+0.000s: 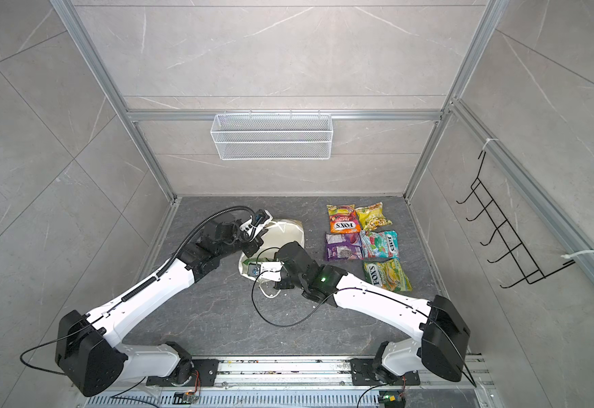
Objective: Take the snacks out of the paper bag
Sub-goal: Pick up the snack from the paper bag.
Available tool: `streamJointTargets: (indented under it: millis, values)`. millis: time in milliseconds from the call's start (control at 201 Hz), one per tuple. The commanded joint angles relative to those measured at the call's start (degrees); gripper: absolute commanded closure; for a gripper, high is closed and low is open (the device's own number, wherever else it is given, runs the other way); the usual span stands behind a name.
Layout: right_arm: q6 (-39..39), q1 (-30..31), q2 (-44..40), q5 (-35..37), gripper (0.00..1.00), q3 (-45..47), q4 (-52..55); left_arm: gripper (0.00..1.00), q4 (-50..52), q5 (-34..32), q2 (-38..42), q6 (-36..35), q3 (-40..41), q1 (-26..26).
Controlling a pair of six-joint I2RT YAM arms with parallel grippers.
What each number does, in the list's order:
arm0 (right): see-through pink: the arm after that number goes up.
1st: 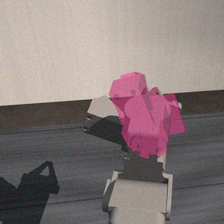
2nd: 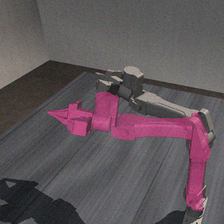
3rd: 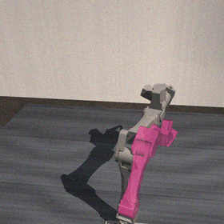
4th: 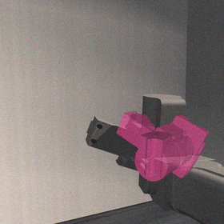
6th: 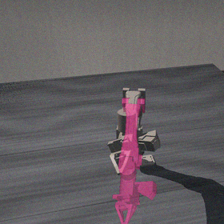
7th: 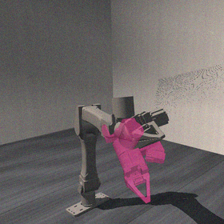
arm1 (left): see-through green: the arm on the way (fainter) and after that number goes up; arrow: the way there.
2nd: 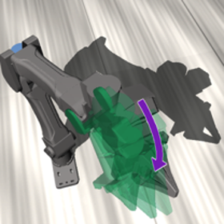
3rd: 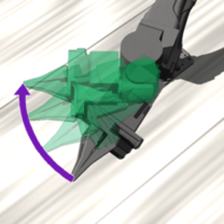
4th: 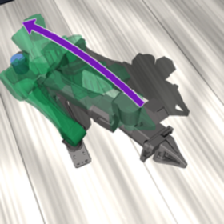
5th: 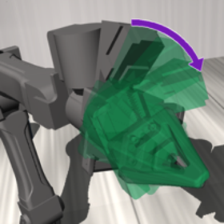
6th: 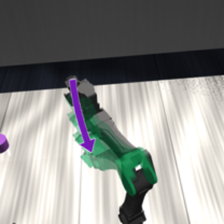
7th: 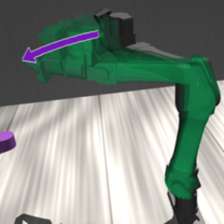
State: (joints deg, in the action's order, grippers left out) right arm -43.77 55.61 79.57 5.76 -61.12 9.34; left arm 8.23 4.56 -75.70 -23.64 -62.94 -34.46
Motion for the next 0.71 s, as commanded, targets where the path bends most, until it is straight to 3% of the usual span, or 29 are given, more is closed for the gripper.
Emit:
streamJointTargets:
  millis: [0,373,702]
  values:
    - [2.81,0.37,-3.49,0.10,1.00,-3.11,-1.22,1.00,2.02,-1.68,-0.02,-0.28,-3.56,0.63]
    - [9.05,0.28,-7.74,3.24,1.00,-9.62,-3.54,1.00,7.99,-3.77,-4.67,3.44,-12.18,2.28]
    - [15.49,-0.75,-9.87,6.66,1.00,-16.79,-2.39,1.00,19.32,0.35,-10.40,9.73,-23.64,7.34]
